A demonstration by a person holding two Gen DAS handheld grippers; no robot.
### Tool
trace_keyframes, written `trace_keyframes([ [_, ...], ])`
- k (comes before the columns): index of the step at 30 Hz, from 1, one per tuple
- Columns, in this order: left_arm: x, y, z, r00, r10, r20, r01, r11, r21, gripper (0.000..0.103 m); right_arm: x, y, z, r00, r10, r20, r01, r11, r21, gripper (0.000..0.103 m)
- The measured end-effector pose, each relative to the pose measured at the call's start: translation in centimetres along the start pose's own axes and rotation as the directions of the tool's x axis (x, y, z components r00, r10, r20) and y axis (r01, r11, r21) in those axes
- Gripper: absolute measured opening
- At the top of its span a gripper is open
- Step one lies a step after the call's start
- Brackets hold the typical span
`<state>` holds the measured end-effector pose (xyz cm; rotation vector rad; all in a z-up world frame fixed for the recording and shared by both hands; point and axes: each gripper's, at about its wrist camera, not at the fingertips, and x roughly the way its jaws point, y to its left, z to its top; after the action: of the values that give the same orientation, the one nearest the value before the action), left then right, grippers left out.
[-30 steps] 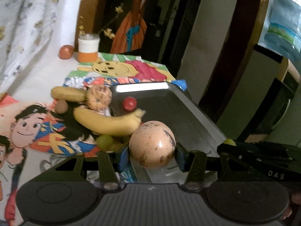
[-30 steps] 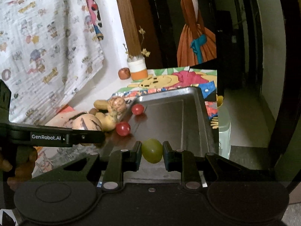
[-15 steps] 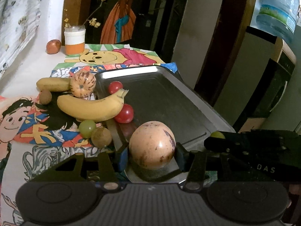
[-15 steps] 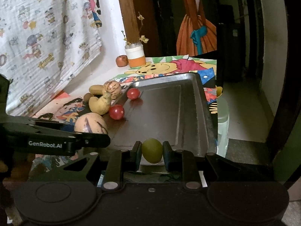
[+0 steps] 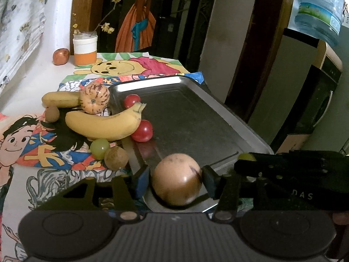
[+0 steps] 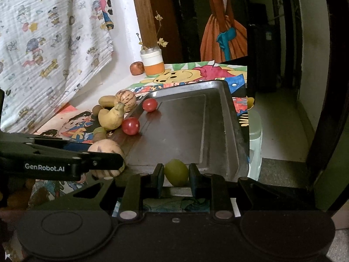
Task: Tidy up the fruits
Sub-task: 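Lower the grape and brown round fruit into the tray and open both grippers, then raise both grippers away from the tray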
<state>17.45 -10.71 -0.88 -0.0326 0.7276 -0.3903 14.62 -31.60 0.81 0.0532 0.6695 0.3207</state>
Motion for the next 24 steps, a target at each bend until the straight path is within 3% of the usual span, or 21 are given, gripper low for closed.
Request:
trace_keyframes([
  [10, -0.7, 0.2, 0.0, 1.000, -0.007, 0.030, 0.008, 1.000, -0.019, 0.062, -0.9, -0.2, -0.2, 1.000, -0.015, 0.019, 0.015, 1.000, 0.017, 0.036],
  [19, -3.5, 0.4, -0.3, 0.995, 0.024, 0.096, -0.020, 0.999, -0.050, 0.082, -3.0, 0.3, -0.4, 0.998, -0.043, 0.051, 0.042, 0.999, 0.024, 0.063],
  [24, -5.4, 0.8, -0.8, 0.991, 0.063, 0.121, -0.054, 0.995, -0.078, 0.097, -5.0, 0.9, -0.5, 0.996, -0.058, 0.073, 0.056, 0.998, 0.028, 0.087],
])
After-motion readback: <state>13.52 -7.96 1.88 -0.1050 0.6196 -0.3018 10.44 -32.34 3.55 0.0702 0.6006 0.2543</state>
